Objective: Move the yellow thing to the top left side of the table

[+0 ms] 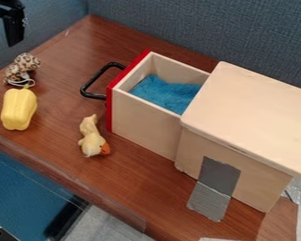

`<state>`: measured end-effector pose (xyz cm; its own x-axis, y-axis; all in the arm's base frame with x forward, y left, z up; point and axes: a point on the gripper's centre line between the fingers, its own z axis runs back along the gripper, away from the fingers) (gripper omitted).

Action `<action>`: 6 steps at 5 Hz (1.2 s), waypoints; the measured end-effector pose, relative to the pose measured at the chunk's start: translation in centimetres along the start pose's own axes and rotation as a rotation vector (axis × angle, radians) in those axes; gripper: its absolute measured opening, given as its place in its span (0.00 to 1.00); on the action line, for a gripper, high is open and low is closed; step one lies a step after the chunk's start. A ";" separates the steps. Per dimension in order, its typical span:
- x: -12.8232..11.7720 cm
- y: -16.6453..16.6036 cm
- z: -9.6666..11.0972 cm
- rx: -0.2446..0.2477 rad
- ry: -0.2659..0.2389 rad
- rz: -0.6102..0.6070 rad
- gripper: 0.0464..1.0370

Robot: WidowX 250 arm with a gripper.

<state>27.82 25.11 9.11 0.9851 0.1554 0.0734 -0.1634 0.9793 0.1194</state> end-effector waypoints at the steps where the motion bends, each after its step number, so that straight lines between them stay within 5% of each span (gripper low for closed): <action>1: -0.3 -0.4 -1.2 -0.020 0.029 -0.002 0.96; 2: -1.1 -1.6 -2.3 -0.041 0.051 -0.021 0.96; 3: -2.7 -2.8 -1.2 -0.031 0.026 -0.037 0.96; 4: -5.1 -3.9 -1.2 0.019 0.031 -0.047 0.96; 6: -7.9 -5.5 -5.1 0.165 0.099 -0.008 0.96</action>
<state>21.20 19.16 2.84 0.9855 0.1680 -0.0254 -0.1542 0.9472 0.2813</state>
